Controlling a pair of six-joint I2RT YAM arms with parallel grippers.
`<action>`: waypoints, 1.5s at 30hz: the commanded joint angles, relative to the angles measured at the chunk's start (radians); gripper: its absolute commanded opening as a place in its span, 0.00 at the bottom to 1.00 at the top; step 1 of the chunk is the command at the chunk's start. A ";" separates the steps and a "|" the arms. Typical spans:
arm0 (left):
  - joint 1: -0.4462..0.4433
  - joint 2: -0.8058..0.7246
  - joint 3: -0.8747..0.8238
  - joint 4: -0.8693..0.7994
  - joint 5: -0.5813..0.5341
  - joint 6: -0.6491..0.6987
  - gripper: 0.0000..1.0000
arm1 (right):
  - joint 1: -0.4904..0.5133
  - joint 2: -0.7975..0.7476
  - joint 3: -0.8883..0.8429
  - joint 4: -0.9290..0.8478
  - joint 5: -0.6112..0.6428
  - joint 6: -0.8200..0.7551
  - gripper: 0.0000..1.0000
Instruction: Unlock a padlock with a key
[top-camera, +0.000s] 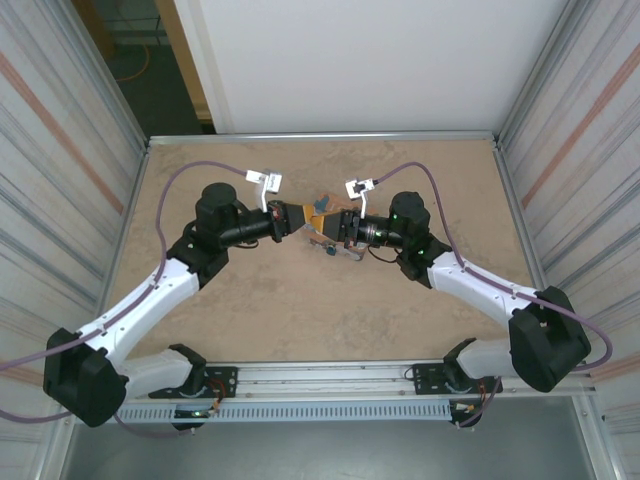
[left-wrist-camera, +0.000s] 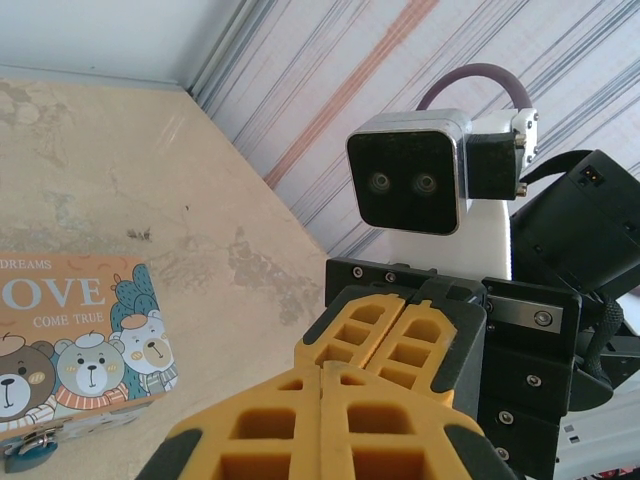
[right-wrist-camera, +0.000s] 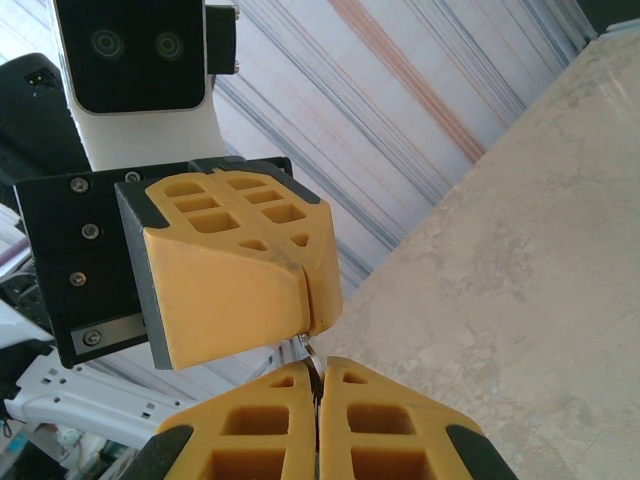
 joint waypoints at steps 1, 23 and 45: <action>0.005 -0.044 -0.009 0.023 -0.010 0.012 0.00 | 0.005 -0.021 -0.008 -0.015 0.029 -0.011 0.05; 0.011 -0.110 -0.038 -0.001 -0.067 0.039 0.47 | -0.025 -0.155 -0.018 -0.326 0.130 -0.199 0.00; 0.011 -0.119 -0.192 -0.114 -0.339 0.130 0.78 | -0.244 -0.042 -0.082 -0.418 0.067 -0.304 0.01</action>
